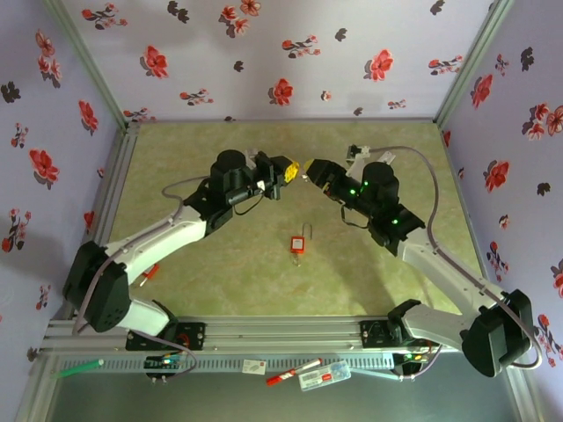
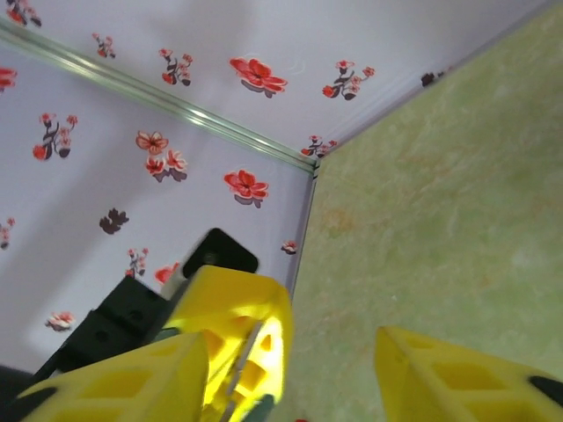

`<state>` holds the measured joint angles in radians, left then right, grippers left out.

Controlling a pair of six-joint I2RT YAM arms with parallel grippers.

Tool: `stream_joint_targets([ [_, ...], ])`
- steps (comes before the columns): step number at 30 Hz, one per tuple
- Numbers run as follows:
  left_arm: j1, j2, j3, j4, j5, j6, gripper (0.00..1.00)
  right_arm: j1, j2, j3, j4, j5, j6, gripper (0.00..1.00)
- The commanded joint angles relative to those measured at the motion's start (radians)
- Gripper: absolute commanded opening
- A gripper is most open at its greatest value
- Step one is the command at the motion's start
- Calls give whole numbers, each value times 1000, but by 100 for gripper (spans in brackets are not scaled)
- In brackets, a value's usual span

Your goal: Unlock with the key

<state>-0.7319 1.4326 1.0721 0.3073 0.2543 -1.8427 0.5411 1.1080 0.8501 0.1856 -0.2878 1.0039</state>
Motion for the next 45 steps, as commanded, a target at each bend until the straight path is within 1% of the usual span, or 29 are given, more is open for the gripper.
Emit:
stream_joint_targets([
  [1, 17, -50, 58, -121, -3, 161, 0, -7, -40, 13, -22, 23, 33, 63],
  [3, 20, -59, 72, -160, -21, 243, 0, -7, -42, 5, -28, 14, 78, 66],
  [5, 22, -65, 99, -229, -37, 337, 0, -9, -36, -6, -21, 0, 146, 67],
  [9, 19, -67, 161, -358, -84, 532, 0, -4, -13, -54, 133, -32, 322, 69],
  [11, 15, -71, 166, -381, -105, 594, 0, 10, 0, -63, 199, -31, 366, 70],
  [16, 12, -78, 156, -359, -127, 640, 0, 48, 38, -67, 250, -41, 413, 70],
  [21, 10, -95, 156, -344, -152, 681, 0, 90, 31, -104, 289, -10, 448, 69],
  [26, 9, -97, 143, -290, -150, 677, 0, 122, 36, -140, 315, 8, 443, 69],
  [34, 0, -95, 129, -250, -128, 668, 0, 123, 68, -176, 469, 22, 444, 68],
  [37, -2, -93, 128, -241, -128, 667, 0, 127, 96, -184, 561, 18, 474, 66],
  [40, -3, -90, 130, -242, -128, 666, 0, 130, 114, -180, 604, 22, 488, 64],
  [45, -4, -89, 124, -244, -131, 663, 0, 137, 127, -168, 621, 17, 495, 55],
])
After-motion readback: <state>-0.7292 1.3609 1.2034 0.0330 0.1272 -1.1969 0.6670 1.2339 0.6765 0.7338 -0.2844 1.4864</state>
